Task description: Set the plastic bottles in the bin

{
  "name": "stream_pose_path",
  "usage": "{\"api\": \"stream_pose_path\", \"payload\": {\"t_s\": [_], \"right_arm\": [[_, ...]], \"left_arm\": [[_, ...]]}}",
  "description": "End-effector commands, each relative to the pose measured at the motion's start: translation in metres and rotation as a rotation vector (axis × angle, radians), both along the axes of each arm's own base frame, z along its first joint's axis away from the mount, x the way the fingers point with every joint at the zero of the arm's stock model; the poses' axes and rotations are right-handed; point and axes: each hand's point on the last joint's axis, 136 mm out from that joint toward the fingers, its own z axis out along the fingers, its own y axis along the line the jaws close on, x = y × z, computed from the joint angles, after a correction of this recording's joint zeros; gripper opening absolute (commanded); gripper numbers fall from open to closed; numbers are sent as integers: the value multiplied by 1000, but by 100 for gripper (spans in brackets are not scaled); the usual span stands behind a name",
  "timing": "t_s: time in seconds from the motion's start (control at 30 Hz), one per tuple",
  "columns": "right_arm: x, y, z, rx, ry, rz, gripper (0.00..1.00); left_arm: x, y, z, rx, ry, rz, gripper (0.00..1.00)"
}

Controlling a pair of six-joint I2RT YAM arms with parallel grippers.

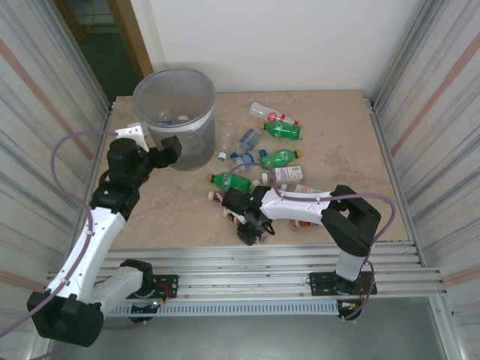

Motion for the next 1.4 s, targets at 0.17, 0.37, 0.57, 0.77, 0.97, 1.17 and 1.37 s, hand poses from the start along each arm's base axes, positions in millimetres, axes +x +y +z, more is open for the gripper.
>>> {"api": "stream_pose_path", "payload": {"t_s": [0.17, 0.37, 0.57, 0.77, 0.97, 1.17, 1.37], "right_arm": [[3, 2, 22, 9, -47, 8, 44], [3, 7, 34, 27, -69, 19, 42], [11, 16, 64, 100, -123, 5, 42], [30, 29, 113, 231, -224, -39, 41], [65, 40, 179, 471, -361, -126, 41], [108, 34, 238, 774, -476, -258, 42], [124, 37, 280, 962, -542, -243, 43]], "left_arm": [[-4, 1, 7, -28, -28, 2, 99], [-4, 1, 9, -32, -33, 0, 99], [-5, -2, 11, -50, -40, -11, 99], [-6, -9, 19, -81, -63, -52, 99], [-8, -27, 35, -136, -103, -148, 99], [-14, -52, 59, -220, -155, -282, 99], [-20, -92, 90, -333, -210, -490, 99]]}}
